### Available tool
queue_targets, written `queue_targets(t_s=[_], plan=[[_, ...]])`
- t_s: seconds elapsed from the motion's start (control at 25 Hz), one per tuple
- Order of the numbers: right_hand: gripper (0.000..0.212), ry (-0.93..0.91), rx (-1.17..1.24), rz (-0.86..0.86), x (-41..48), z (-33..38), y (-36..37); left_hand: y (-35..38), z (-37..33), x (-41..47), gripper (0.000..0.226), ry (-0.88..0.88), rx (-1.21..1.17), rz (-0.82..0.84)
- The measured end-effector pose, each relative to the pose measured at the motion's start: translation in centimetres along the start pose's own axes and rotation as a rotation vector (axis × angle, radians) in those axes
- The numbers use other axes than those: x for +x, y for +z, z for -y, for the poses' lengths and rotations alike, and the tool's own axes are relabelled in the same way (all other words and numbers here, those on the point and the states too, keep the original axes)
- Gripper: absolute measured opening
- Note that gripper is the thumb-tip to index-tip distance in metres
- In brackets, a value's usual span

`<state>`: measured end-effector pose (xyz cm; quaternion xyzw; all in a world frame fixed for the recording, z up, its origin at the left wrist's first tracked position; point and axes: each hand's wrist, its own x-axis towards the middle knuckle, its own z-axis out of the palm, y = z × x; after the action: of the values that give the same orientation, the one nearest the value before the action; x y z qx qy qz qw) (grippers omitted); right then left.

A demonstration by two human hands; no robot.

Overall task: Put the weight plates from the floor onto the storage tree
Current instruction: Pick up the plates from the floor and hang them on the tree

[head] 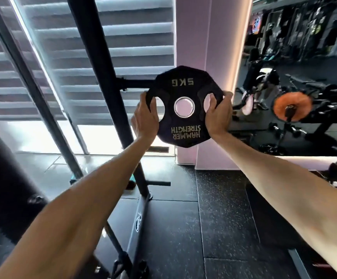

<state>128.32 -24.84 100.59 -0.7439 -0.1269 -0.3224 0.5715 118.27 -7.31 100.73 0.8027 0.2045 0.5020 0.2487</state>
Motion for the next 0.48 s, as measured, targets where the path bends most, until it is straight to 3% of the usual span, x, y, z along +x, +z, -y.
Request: queue_targets(t_s=[0.48], plan=[[0.030, -0.056, 0.156, 0.101, 13.8, -9.5, 20.1, 15.1, 7.7, 13.3, 0.041, -0.007, 0.191, -0.149]])
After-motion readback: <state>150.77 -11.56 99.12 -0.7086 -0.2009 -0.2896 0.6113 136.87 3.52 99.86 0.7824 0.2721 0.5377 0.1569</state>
